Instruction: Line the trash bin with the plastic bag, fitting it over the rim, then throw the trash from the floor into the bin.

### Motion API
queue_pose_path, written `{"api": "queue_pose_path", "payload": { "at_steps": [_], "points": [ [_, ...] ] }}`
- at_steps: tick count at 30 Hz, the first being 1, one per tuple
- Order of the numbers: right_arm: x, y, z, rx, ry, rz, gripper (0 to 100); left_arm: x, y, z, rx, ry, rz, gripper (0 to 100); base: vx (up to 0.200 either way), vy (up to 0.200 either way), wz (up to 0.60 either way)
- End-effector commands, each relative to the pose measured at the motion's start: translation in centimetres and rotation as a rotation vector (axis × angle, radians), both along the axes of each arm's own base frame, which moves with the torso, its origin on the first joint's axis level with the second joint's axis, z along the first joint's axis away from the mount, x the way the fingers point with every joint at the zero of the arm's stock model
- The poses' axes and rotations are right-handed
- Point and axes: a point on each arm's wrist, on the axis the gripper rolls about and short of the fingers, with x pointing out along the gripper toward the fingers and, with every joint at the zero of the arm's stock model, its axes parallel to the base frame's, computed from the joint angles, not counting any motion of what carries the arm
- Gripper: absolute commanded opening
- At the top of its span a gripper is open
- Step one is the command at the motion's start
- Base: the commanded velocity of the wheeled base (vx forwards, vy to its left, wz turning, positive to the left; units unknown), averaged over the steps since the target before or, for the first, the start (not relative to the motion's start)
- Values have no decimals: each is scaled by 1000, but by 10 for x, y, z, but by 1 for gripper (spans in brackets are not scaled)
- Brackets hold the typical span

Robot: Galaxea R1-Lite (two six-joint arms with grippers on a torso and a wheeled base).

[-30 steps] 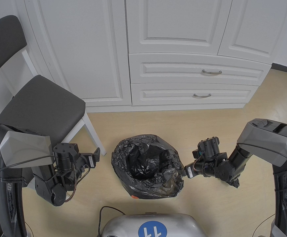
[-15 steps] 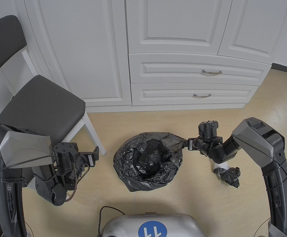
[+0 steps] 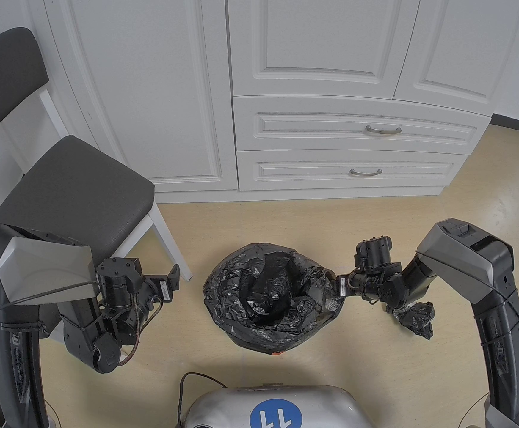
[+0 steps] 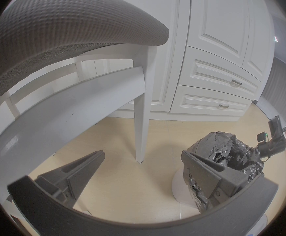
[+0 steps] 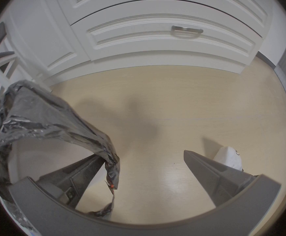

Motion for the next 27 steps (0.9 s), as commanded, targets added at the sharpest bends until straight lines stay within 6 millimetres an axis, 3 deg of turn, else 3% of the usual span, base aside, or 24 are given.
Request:
{"api": "queue_pose_path", "payload": {
  "at_steps": [1,4,5,8,10,13,16,17,18,19,23,27],
  "points": [
    [-8,-3,32,11,-38,25,100,-1,-1,1,-2,1,-4,100,0,0,0],
    [-11,-6,43,15,-51,21,100,-2,-2,3,-2,-5,-6,100,0,0,0],
    [-13,-8,59,23,-79,18,100,-3,-2,6,-5,-11,-6,100,0,0,0],
    [-19,-11,76,28,-100,16,100,-4,-3,9,-8,-19,-9,100,0,0,0],
    [-31,-15,90,25,-103,27,100,-9,-3,11,-8,-14,-13,100,0,0,0],
    [-53,-22,96,-35,-69,71,100,-16,0,12,-5,3,-15,100,0,0,0],
    [-66,-33,81,-143,-15,152,100,-22,2,11,-4,21,-15,100,0,0,0],
    [-69,-43,62,-233,28,223,100,-26,3,11,-16,34,-12,100,0,0,0],
    [-68,-44,58,-249,36,237,100,-27,3,11,-20,36,-11,100,0,0,0],
    [-68,-44,40,-266,70,261,100,-29,2,11,-32,39,-10,100,0,0,0],
    [-59,-30,5,-210,132,295,100,-25,0,12,-45,25,-15,100,0,0,0],
    [-44,-11,-10,-69,158,261,100,-24,-1,13,-48,21,-16,100,0,0,0]
  ]
}}
